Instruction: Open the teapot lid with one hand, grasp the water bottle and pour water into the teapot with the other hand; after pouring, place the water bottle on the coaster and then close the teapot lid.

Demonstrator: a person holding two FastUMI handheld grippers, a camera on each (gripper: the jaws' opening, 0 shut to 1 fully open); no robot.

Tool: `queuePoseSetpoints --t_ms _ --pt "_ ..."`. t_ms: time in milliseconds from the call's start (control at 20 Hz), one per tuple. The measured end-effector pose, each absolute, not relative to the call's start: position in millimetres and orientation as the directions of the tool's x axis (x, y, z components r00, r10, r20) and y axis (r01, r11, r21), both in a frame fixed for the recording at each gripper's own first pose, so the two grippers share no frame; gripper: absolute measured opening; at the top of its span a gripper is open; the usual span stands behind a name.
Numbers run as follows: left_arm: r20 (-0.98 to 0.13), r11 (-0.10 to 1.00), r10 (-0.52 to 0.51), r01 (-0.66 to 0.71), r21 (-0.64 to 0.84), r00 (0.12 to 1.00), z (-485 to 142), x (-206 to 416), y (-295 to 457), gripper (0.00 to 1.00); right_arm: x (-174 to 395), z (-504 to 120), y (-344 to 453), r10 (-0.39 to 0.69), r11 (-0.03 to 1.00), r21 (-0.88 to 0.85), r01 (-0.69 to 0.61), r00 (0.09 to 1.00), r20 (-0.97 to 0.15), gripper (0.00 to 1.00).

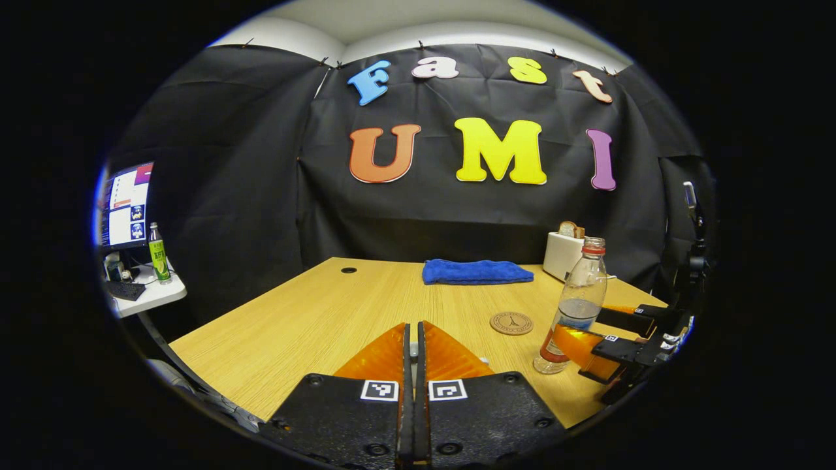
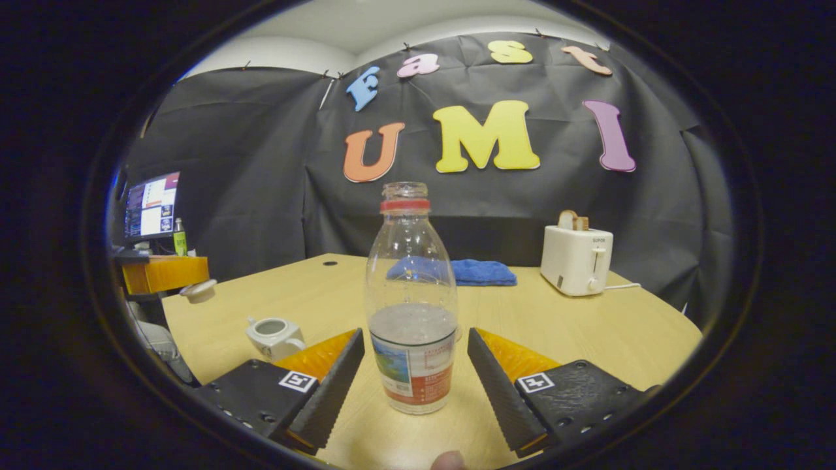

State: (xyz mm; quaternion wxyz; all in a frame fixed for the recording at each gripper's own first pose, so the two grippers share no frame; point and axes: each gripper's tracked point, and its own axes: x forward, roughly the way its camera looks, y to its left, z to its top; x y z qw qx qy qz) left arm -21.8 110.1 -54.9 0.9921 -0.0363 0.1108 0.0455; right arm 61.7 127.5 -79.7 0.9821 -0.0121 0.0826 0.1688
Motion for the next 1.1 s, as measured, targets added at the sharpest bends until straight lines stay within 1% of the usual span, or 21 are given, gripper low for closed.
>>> queuePoseSetpoints --t_ms 50,200,300,450,600,750,900,1000,1100 --pt "-0.222 0.993 0.092 -0.105 -0.049 0.971 -55 -22 113 0.03 64 -78 128 0.323 0.945 -0.006 -0.328 0.932 -0.163 0.95" --pt "-0.207 0.994 0.087 -0.098 -0.045 0.974 -50 -22 112 0.03 67 -77 128 0.31 0.948 -0.018 -0.317 0.937 -0.164 0.77" --pt "-0.202 0.995 0.079 -0.091 -0.047 0.976 -49 -21 110 0.03 66 -71 130 0.31 0.946 -0.043 -0.32 0.938 -0.157 0.75" --pt "-0.198 0.996 0.079 -0.084 -0.018 0.977 -50 -19 111 0.03 70 -52 126 0.277 0.928 -0.226 -0.298 0.954 -0.117 0.72" --pt "-0.186 0.997 0.065 -0.071 -0.027 0.98 -47 -19 112 0.03 78 -58 132 0.279 0.873 -0.363 -0.325 0.945 -0.173 0.72" --pt "-0.186 0.999 0.039 -0.044 -0.023 0.982 -47 -17 114 0.03 84 -62 136 0.259 0.787 -0.518 -0.335 0.942 -0.214 0.72" --pt "-0.185 0.999 0.03 -0.035 -0.019 0.982 -47 -14 125 0.03 89 -69 139 0.231 0.645 -0.69 -0.329 0.944 -0.234 0.72" --pt "-0.181 0.998 0.033 -0.041 -0.04 0.983 -47 -12 133 0.03 93 -73 139 0.223 0.565 -0.761 -0.318 0.947 -0.23 0.72" --pt "-0.182 0.998 0.008 -0.021 -0.067 0.983 -51 -12 133 0.03 95 -74 144 0.227 0.494 -0.815 -0.303 0.95 -0.215 0.72"
